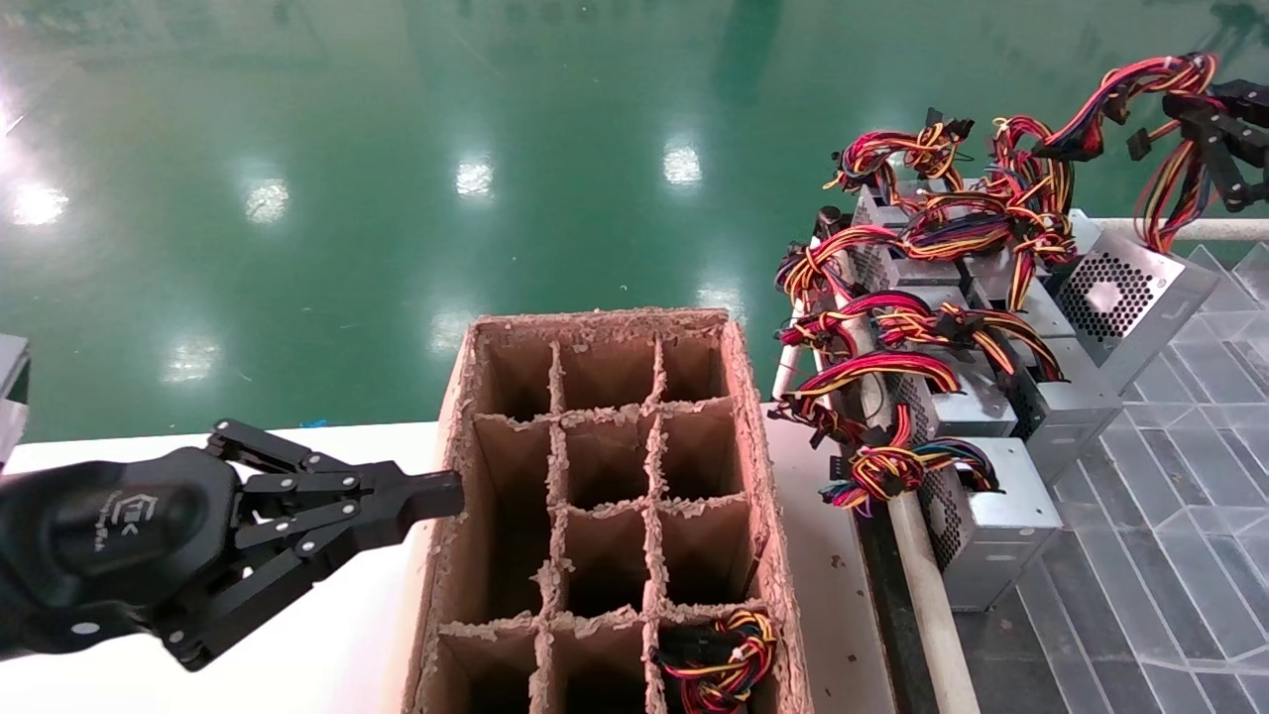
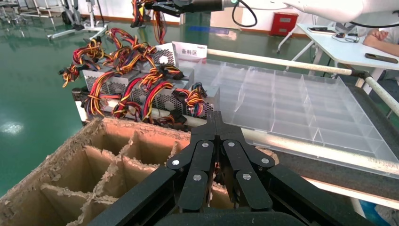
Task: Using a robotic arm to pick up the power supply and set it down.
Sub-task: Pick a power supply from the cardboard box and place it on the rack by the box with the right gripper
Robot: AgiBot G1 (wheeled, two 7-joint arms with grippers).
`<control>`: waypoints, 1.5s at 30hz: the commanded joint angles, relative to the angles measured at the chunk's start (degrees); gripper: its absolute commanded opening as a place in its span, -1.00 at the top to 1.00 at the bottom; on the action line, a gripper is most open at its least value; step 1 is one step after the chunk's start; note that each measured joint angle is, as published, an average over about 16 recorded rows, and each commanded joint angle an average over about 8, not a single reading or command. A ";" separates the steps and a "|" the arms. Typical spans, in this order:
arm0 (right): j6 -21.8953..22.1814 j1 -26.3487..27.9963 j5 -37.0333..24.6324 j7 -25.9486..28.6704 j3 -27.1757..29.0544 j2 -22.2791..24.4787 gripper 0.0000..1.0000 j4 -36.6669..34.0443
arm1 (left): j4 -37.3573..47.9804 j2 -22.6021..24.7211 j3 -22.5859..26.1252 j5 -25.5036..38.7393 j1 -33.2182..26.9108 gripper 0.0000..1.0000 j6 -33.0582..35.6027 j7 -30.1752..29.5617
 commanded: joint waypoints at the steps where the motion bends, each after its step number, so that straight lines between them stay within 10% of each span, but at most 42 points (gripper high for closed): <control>1: 0.43 -1.22 0.52 0.74 0.23 -0.02 1.00 1.42 | 0.00 0.00 0.00 0.00 0.00 1.00 0.00 0.00; 24: 15.71 -15.22 4.02 7.68 4.33 7.20 1.00 22.08 | 0.00 0.00 0.00 0.00 0.00 1.00 0.00 0.00; 45: 18.12 -15.43 2.02 11.16 1.01 3.85 1.00 25.92 | 0.00 0.00 0.00 0.00 0.00 1.00 0.00 0.00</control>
